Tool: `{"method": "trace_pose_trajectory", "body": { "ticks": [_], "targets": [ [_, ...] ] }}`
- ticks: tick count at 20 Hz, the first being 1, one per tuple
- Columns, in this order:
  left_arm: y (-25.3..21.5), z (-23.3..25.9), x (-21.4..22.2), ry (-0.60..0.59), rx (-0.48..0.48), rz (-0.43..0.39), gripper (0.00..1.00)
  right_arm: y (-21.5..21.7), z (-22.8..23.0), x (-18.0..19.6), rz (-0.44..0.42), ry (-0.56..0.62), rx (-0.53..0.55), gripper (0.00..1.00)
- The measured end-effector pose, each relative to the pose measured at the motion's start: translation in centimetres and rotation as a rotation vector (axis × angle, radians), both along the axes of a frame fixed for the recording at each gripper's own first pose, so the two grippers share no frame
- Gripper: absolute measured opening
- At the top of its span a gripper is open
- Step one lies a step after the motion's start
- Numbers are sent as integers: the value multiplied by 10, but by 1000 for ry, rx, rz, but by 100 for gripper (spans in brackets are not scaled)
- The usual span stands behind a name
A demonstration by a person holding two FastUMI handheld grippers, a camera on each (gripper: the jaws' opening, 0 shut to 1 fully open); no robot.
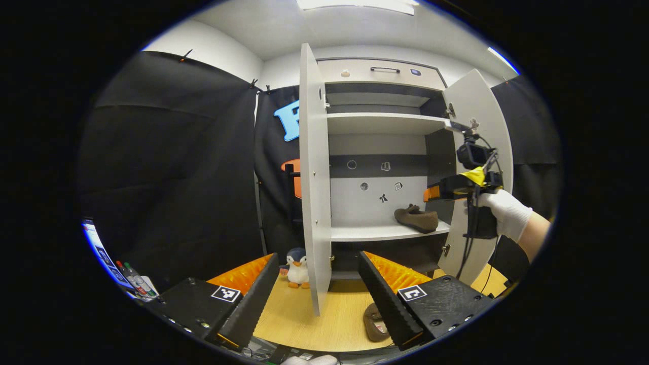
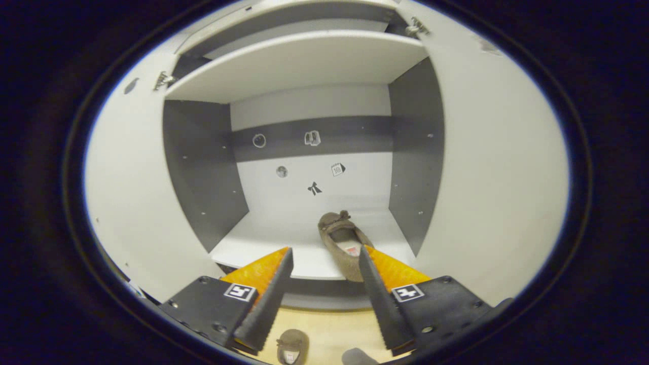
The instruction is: Grab one shoe with the right hand and put it into the shoe cabinet, grab the other shoe with the left hand and put it into the shoe cabinet; then close the right door with the right hand and the left door with the left hand.
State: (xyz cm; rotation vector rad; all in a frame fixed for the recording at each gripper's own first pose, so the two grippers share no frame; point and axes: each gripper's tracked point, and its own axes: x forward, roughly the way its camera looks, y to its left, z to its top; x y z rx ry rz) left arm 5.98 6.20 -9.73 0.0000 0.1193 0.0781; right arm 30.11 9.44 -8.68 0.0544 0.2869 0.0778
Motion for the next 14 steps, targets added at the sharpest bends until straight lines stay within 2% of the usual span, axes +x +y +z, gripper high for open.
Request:
{"method": "trace_pose_trajectory", "body": {
  "ticks": [1,4,8,11,14],
  "targets": [
    [-1,-5,0,6,-1,-16,97,-9,3,-23,-19,-32,-2,100],
    [-17,-27,-1,40,1,-67,97,-29,-1,-95,-52,-109,-1,100],
    [-44,-79,7,121,-7,-137,96,-58,-6,-175,-102,-171,16,100],
    [-72,-125,15,197,-36,-186,96,-80,-8,-209,-132,-202,-5,100],
    [-102,-181,20,293,-30,-248,97,-95,-16,-222,-140,-193,-45,100]
  ]
}}
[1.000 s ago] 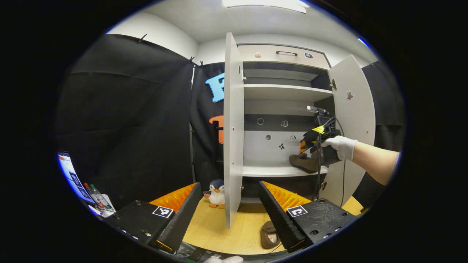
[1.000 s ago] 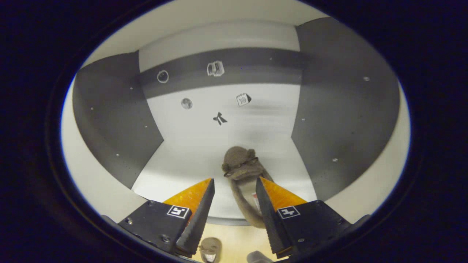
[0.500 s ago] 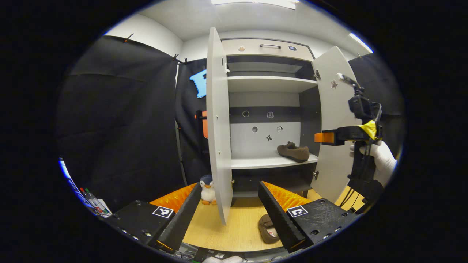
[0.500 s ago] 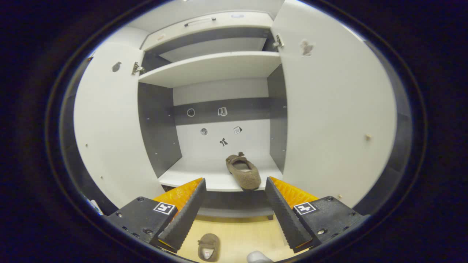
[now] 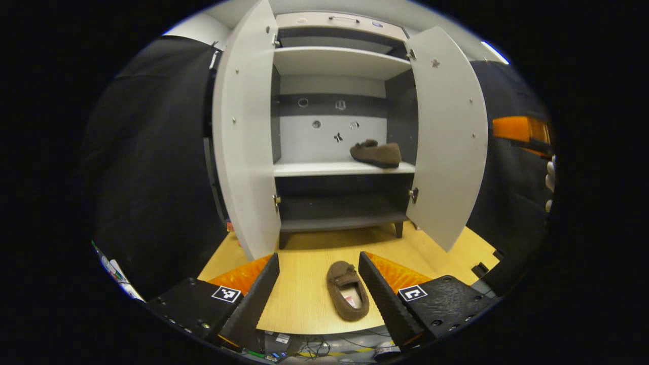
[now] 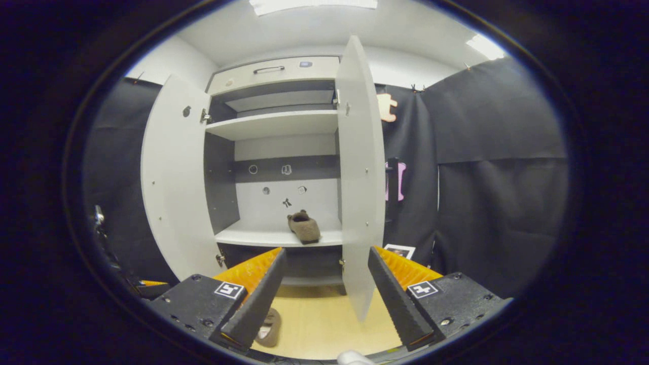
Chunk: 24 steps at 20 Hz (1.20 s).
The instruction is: Grab one shoe with the right hand and put it into the shoe cabinet, grab the other shoe with the left hand and put it into the shoe cabinet; then close the right door with the right hand and the left door with the left hand.
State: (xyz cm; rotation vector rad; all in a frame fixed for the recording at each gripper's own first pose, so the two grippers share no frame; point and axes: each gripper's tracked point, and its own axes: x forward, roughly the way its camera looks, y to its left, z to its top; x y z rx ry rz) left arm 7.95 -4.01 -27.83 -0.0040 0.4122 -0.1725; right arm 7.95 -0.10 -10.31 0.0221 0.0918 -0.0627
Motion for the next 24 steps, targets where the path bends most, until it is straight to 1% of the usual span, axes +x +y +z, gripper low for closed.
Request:
{"method": "trace_pose_trajectory", "body": {
  "ticks": [2,4,6,9,12,15,19,20,21,22,23,24],
  "targets": [
    [-21,-43,1,100,-27,-25,97,-10,-9,-1,-9,25,4,100],
    [-28,-85,5,197,-35,-14,97,-24,-20,1,-33,53,5,100],
    [-33,-121,20,253,-40,-11,97,-31,-32,0,-50,89,14,100],
    [-30,-163,48,294,0,-4,97,-42,-47,1,-69,141,7,100],
    [-31,-207,59,392,14,2,98,-48,-57,6,-81,179,-6,100],
    [-24,-234,77,416,32,4,97,-53,-63,14,-93,196,-9,100],
    [-24,-253,100,417,44,14,94,-57,-72,25,-99,219,-12,100],
    [-24,-255,104,416,37,19,93,-57,-74,27,-97,227,-14,100],
    [-29,-258,108,420,19,14,88,-58,-76,29,-96,233,-16,100],
    [-33,-257,110,415,4,12,81,-59,-78,30,-96,241,-18,100],
    [-39,-257,111,417,-16,-4,65,-59,-80,32,-96,246,-19,100],
    [-45,-256,111,414,-31,-18,67,-59,-79,34,-94,244,-16,100]
  ]
}}
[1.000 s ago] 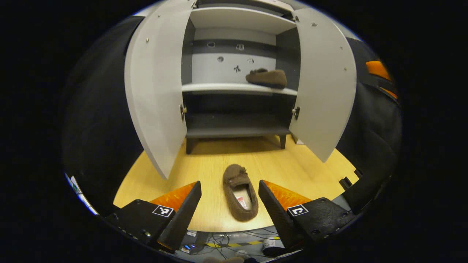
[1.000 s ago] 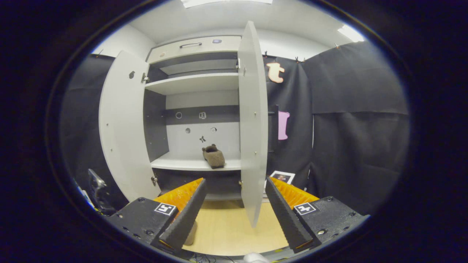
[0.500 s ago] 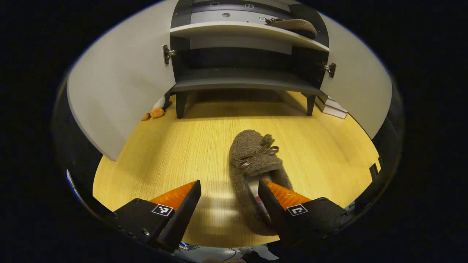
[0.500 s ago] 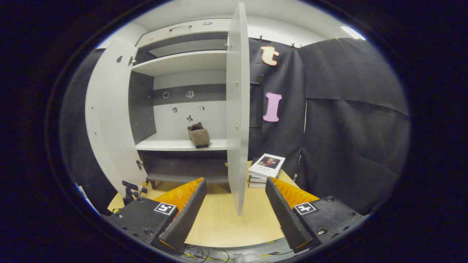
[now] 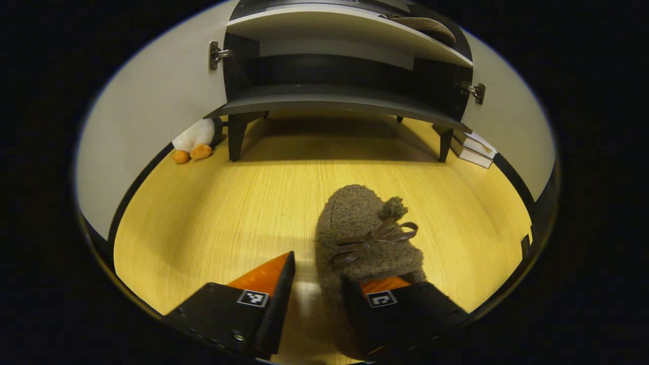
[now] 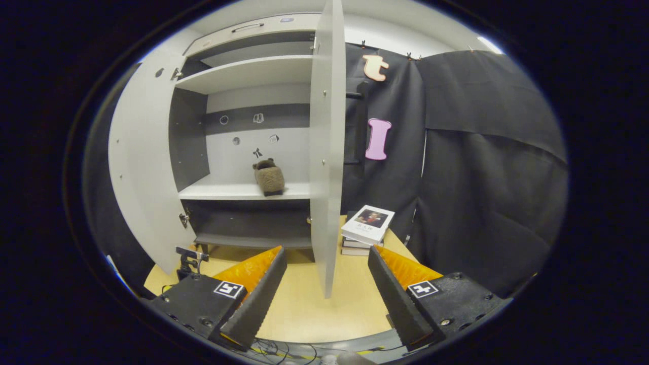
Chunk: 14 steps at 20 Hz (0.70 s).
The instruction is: Grab one shoe with the right hand and put it into the shoe cabinet, grab the other shoe with the left hand and put it into the shoe cabinet; then close the right door with the right hand and the left door with the left hand.
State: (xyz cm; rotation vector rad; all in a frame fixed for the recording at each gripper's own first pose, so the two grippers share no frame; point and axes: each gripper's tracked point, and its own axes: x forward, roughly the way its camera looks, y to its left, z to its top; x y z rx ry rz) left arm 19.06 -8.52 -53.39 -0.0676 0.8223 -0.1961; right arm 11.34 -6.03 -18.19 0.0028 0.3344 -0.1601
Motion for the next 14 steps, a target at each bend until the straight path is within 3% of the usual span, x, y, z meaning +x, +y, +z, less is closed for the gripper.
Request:
{"method": "trace_pose_trajectory", "body": {
  "ticks": [1,2,4,5,9,14],
  "targets": [
    [1,1,2,-16,16,1,31,2,1,1,3,-3,4,100],
    [1,0,8,-32,45,-4,17,4,3,2,9,-9,5,100],
    [1,1,9,-49,71,-23,0,8,6,1,22,-18,-3,100],
    [0,1,8,-52,83,-30,4,10,6,2,30,-19,-10,100],
    [4,23,7,-85,88,-34,0,23,11,-1,79,-33,-20,100],
    [23,98,17,-143,65,18,0,42,23,-4,131,-77,13,100]
  ]
}}
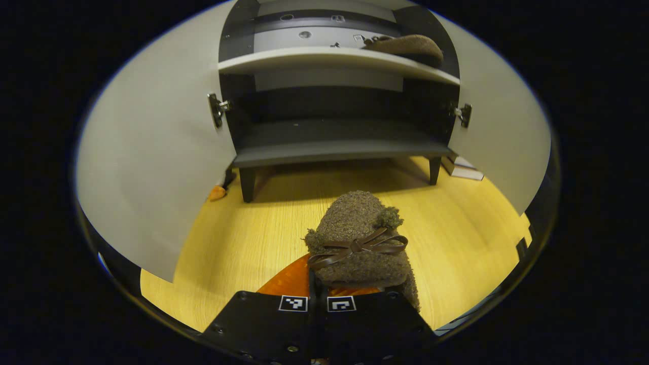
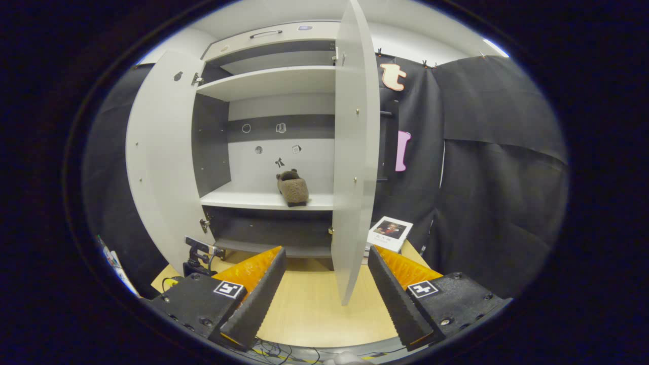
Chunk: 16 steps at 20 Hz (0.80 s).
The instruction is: Grab one shoe with the right hand and put it into the shoe cabinet, grab the other shoe with the left hand and put it into the shoe cabinet; then close the right door with the right hand and the left door with the left hand.
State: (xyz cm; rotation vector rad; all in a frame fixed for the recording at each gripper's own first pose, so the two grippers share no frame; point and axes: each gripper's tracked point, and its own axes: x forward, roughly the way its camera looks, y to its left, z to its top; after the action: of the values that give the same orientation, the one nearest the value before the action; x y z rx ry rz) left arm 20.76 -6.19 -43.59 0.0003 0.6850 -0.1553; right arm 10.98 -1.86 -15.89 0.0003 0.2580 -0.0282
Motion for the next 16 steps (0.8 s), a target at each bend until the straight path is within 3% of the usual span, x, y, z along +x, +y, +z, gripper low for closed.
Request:
{"method": "trace_pose_trajectory", "body": {
  "ticks": [8,16],
  "targets": [
    [27,176,60,-190,25,59,0,22,7,1,81,-49,31,100],
    [6,268,149,-239,-29,70,0,38,12,16,141,-62,66,100]
  ]
}}
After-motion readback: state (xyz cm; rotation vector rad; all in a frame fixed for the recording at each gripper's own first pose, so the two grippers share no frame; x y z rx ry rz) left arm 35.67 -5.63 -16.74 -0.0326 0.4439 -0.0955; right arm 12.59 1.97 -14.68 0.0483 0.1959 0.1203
